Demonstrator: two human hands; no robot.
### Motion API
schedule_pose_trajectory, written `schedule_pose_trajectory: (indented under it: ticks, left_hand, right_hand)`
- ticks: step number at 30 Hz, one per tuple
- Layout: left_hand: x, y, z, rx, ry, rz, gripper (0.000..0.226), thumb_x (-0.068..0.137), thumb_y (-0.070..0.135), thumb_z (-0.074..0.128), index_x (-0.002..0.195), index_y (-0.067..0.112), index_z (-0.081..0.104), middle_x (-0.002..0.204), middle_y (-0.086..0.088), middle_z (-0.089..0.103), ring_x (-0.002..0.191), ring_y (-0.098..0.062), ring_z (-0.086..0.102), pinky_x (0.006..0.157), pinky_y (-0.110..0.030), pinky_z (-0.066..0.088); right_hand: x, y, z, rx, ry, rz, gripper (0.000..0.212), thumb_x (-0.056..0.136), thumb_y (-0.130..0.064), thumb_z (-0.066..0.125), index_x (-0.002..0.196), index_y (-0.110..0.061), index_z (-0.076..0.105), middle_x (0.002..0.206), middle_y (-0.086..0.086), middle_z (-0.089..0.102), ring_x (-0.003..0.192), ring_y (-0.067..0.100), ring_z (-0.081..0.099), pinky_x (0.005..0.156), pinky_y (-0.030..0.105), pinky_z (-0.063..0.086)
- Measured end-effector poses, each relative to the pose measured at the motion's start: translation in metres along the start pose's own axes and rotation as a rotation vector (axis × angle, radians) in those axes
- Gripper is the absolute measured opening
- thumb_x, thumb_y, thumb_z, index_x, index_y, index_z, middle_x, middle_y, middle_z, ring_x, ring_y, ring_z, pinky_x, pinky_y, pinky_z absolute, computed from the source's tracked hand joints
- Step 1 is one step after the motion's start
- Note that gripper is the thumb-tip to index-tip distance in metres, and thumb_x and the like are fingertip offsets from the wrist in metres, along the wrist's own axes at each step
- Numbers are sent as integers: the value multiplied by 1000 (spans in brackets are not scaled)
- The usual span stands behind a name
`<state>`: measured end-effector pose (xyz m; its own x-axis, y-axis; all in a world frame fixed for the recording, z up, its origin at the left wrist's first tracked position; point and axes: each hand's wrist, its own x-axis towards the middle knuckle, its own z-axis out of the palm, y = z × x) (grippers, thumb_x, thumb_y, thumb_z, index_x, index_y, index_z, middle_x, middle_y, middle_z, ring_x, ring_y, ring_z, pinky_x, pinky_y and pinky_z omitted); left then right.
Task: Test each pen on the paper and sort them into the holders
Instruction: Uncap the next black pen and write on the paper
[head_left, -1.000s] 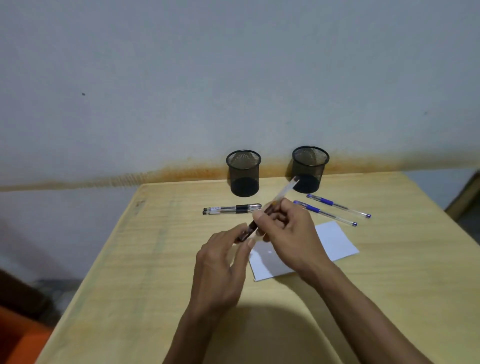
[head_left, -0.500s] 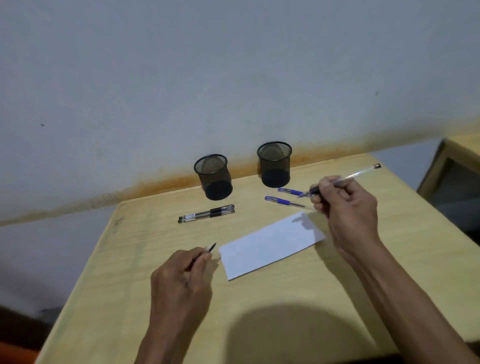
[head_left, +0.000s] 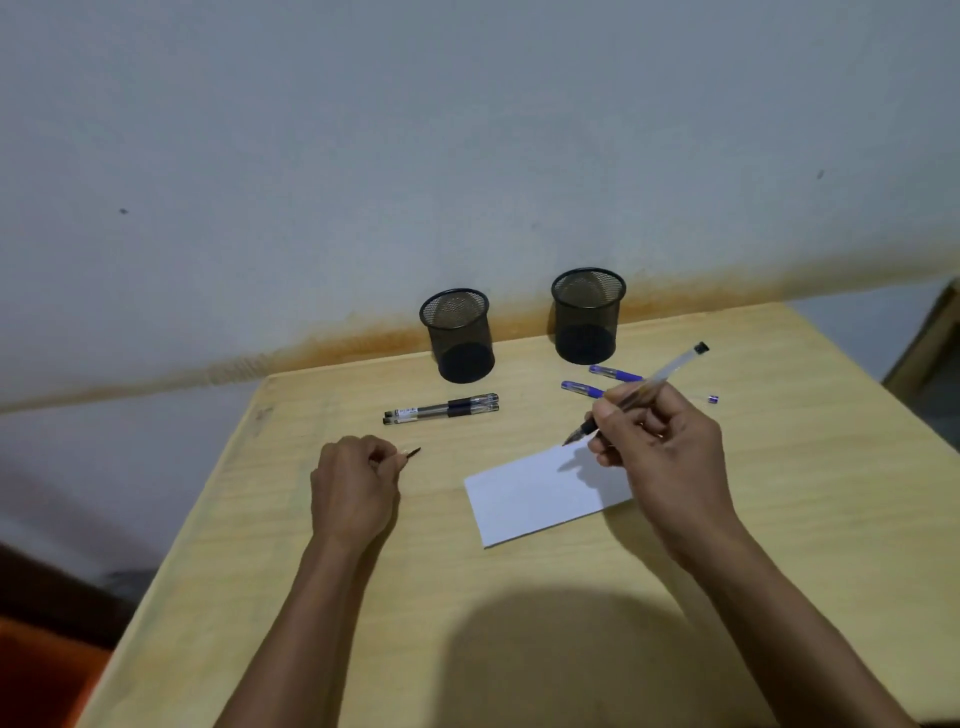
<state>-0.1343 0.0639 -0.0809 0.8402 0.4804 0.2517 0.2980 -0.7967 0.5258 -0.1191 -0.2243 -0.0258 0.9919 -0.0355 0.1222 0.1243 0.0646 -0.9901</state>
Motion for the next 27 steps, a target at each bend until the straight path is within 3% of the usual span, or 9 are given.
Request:
schedule_pose_trajectory:
  ticks: [3,6,8,10,12,14,18,21,27]
  left_hand:
    - [-1,0,0,-29,7,4,11,87,25,71,86,16,78,89,-2,75,85,-24,66,75,-37,51]
    - [-7,4,-4,-31,9,-3,25,90,32,66,105,13,74,108,-7,72,104,-29,62,87,-40,51]
    - [-20,11,-11,-94,53,9,36,90,35,67,118,12,69,118,-4,66,113,-24,57,88,-30,45]
    - [-39,22,-16,-204,93,85,36,86,31,72,118,15,68,113,6,62,111,-12,57,83,-13,39]
    - [-56,28,-15,-317,13,150,39,81,31,78,117,20,68,114,17,58,109,5,55,88,-6,40]
    - [-65,25,-8,-267,-122,233,51,78,47,77,123,27,66,124,26,54,119,3,51,100,-19,43]
    - [-67,15,6,5,-287,409,75,79,75,55,134,26,59,141,1,57,130,-17,51,105,-45,44]
    - [-67,16,6,82,-316,395,79,78,80,47,134,25,60,141,-3,57,129,-21,52,106,-46,42]
    - [-67,13,9,76,-321,368,77,77,81,42,136,33,53,149,3,48,137,-17,41,115,-41,27]
  right_hand:
    - [-3,1,3,-20,-5,17,7,93,-9,68,99,-5,68,84,13,73,64,4,68,62,14,54]
    - [-6,4,6,-29,-6,59,7,94,-12,68,97,-7,69,82,9,75,64,7,69,63,17,55]
    - [-8,5,8,-16,-15,94,10,97,-18,64,98,-8,65,79,9,77,67,16,72,64,23,57]
    - [-10,5,12,15,-29,124,14,100,-22,58,101,-8,59,80,9,78,71,22,75,64,25,60]
    - [-10,4,18,31,-54,132,14,101,-19,56,105,-5,55,82,8,79,74,21,77,63,22,60]
    - [-9,4,26,-13,-95,121,14,97,-10,63,105,-2,55,83,3,79,75,14,77,64,18,59]
    - [-3,11,48,-189,-180,73,16,87,-2,74,97,-8,62,77,0,76,75,7,76,68,18,60]
    - [4,17,61,-298,-235,57,14,84,-6,75,88,-18,69,79,-7,73,75,1,72,66,13,57]
    - [17,37,75,-447,-371,120,13,80,-15,80,83,-22,70,86,-9,73,81,3,68,65,11,54]
